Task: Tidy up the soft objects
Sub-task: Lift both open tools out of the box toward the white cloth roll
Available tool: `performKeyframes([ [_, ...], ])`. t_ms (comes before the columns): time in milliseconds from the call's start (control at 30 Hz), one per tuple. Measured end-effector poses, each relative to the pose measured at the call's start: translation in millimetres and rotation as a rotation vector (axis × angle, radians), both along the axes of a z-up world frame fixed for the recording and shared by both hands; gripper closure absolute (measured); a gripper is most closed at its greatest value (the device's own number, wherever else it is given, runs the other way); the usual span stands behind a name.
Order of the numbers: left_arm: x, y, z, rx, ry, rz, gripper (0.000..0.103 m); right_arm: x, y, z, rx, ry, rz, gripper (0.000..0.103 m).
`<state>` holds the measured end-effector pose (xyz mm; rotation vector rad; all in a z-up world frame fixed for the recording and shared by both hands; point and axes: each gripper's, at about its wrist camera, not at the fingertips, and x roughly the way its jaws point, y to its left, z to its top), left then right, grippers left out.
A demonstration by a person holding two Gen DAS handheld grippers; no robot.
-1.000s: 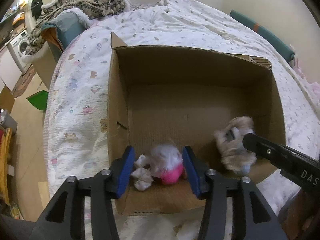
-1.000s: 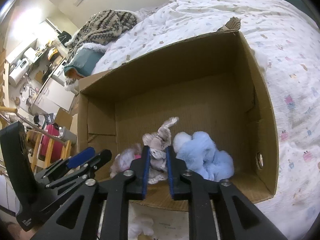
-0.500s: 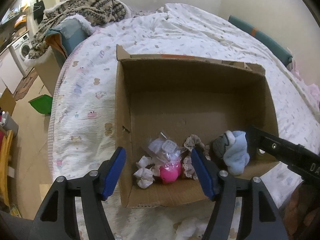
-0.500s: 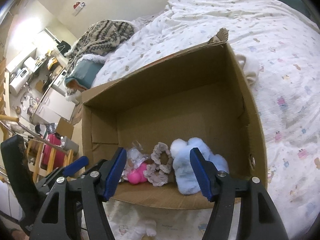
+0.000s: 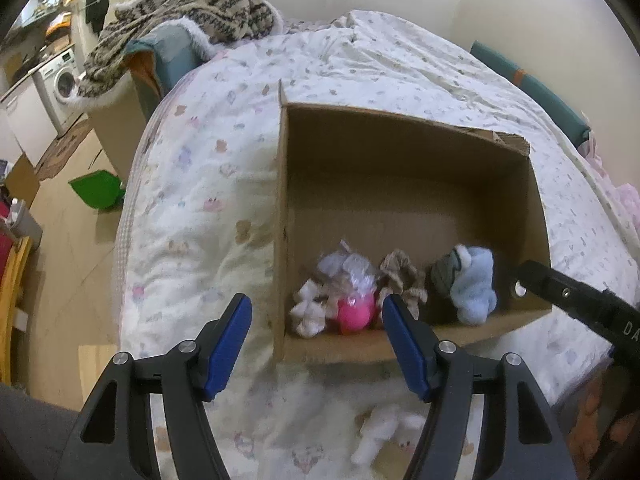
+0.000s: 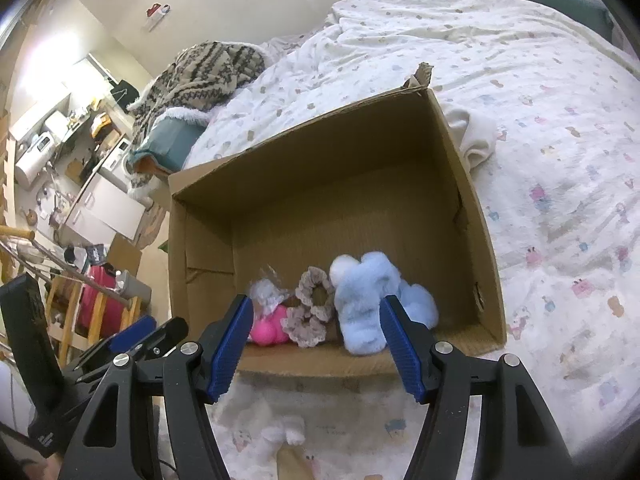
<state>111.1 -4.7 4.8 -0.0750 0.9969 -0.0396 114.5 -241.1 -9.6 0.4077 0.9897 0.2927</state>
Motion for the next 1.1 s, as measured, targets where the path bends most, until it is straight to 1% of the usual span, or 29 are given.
performKeyframes([
  [333,-27.4,2.7,-12.1,-0.035,0.077,0.011,0.038,-24.9,-7.4,-5.3,-0.003,0.032,-0.025,0.034],
  [533,-42.0,8.5,-22.6,-0.074,0.126,0.043,0.038,-44.1,-10.1,-18.5,-0.007,0.081,-0.029,0.034],
  [667,-44.6,18.8,-33.2,-0.114,0.179,0.087,0.038,-50.4,-11.2,-28.6,-0.005,0.127,-0.036,0.034],
  [733,-45.3,20.2,-42.1,-0.128,0.223,0.093,0.038,-50.0,-13.4,-30.4,0.010,0.134,-0.048,0.034],
  [833,-49.1,15.3,-54.4,-0.137,0.277,0.080,0.038,-47.5,-13.5,-33.0,0.010,0.142,-0.054,0.034],
  [933,-50.3,5.8,-66.6,-0.159,0.329,0.043,0.038,-45.4,-15.5,-38.2,0.017,0.162,-0.065,0.034],
  [1000,-49.9,-4.0,-70.6,-0.155,0.331,0.009,0.038,-45.1,-18.3,-41.2,0.034,0.176,-0.074,0.034],
  [1100,-45.5,-22.3,-76.8,-0.125,0.337,-0.060,0.038,-44.8,-21.0,-44.2,0.044,0.189,-0.080,0.034],
])
